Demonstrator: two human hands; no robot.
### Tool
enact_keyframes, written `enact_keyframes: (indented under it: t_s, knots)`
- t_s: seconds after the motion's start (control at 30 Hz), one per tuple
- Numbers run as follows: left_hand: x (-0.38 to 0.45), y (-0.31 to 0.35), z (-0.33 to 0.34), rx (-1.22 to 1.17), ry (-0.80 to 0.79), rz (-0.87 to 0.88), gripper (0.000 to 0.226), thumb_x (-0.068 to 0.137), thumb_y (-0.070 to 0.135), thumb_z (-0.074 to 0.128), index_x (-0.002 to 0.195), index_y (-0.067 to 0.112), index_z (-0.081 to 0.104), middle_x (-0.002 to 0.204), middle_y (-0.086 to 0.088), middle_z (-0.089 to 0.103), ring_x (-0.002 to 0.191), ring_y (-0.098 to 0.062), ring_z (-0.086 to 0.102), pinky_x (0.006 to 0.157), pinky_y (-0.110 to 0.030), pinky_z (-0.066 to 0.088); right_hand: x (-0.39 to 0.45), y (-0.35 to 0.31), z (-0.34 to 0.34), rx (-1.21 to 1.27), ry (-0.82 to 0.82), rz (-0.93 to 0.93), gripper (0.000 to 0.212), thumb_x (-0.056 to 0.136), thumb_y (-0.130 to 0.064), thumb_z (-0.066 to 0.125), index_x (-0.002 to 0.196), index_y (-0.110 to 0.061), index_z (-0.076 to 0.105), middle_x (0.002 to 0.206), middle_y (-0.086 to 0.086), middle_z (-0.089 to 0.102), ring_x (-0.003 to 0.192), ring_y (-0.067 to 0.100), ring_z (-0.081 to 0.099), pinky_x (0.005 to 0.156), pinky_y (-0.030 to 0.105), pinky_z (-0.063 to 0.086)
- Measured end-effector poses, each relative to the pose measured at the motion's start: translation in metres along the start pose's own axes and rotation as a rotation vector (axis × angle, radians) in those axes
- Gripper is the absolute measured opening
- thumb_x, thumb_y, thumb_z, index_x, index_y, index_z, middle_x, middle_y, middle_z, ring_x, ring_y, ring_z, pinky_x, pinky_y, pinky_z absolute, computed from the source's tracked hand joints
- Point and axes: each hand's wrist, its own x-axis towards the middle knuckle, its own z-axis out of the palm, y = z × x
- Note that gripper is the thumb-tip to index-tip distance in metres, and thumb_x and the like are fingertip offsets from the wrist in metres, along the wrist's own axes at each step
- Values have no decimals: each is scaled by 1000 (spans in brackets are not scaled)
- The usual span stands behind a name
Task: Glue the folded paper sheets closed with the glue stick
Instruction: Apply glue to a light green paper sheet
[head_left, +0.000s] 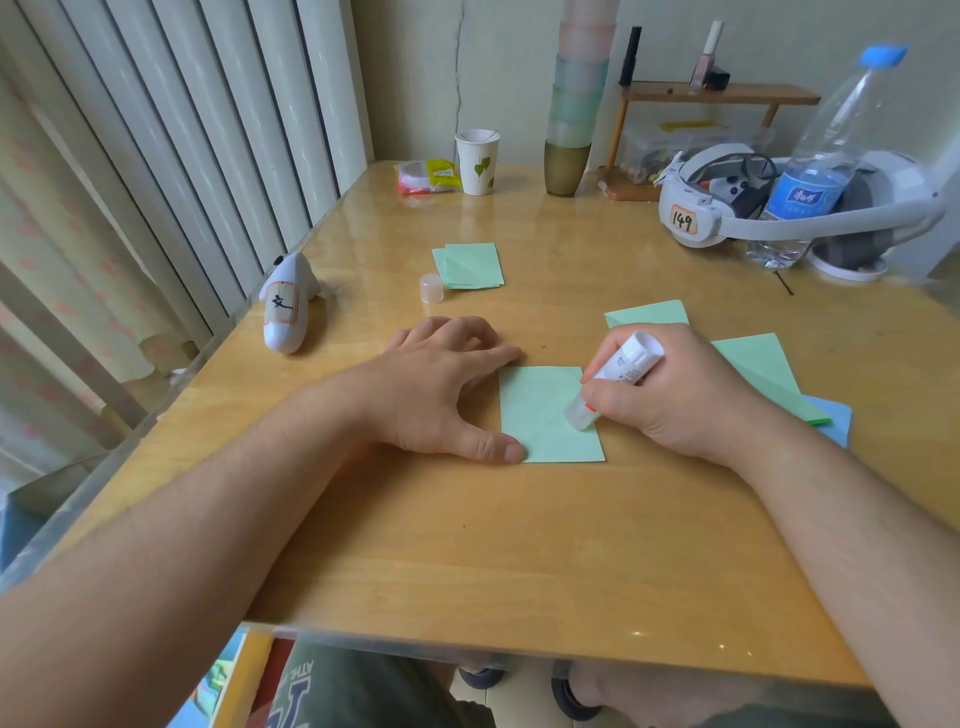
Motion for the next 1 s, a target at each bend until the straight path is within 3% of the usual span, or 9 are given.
enact_keyframes:
  t_s: [0.13,0.4,0.5,0.6,0.7,0.83,0.93,1.0]
  knots:
    - [0,0,1,-6,8,4,114,59,100,44,159,50,24,154,17,21,148,-14,12,125,-44,13,2,1,0,-7,5,11,19,67,-40,69,76,-24,70,70,-2,66,64,13,54,63,33,44]
    - [1,-1,1,-8,7,2,115,59,101,45,159,50,24,155,17,21,149,-15,12,125,-45,12,2,1,-1,53,64,-63,34,62,-48,63,72,-16,66,77,16,67,75,36,57,65,46,45]
    - [1,-1,1,-6,3,0,114,59,101,45,159,50,23,156,17,20,149,-15,11,125,-45,12,3,-1,0,204,120,-80,27,68,-38,66,69,-12,62,67,15,57,64,24,46,64,38,36]
    - [1,0,0,2,-1,-3,114,60,100,44,160,49,22,156,16,20,150,-16,10,126,-45,11,5,-4,6,343,120,-111,29,74,-43,68,70,-15,60,59,-2,44,61,19,39,64,38,30]
    - [1,3,0,7,-13,-17,115,59,98,44,160,49,21,157,15,19,150,-15,9,124,-44,11,6,-8,16,352,92,-146,30,81,-50,69,73,-22,61,60,-7,50,63,19,42,65,38,34]
    - [0,5,0,7,-8,-26,115,57,98,45,159,49,22,157,14,19,149,-16,11,123,-42,12,5,-13,25,176,44,-158,22,79,-47,70,77,-25,69,70,-1,69,68,20,59,65,39,46]
    - [0,4,-1,-8,-5,-27,117,55,99,46,159,50,23,156,15,20,148,-15,12,121,-41,12,6,-12,27,135,31,-150,17,78,-45,73,79,-28,71,73,-2,70,71,20,62,65,36,49]
    - [1,3,-1,-13,-5,-23,117,54,100,47,158,51,23,155,17,20,147,-14,12,118,-38,12,5,-12,28,134,10,-148,14,80,-42,78,79,-29,71,69,-8,68,66,12,59,63,31,46]
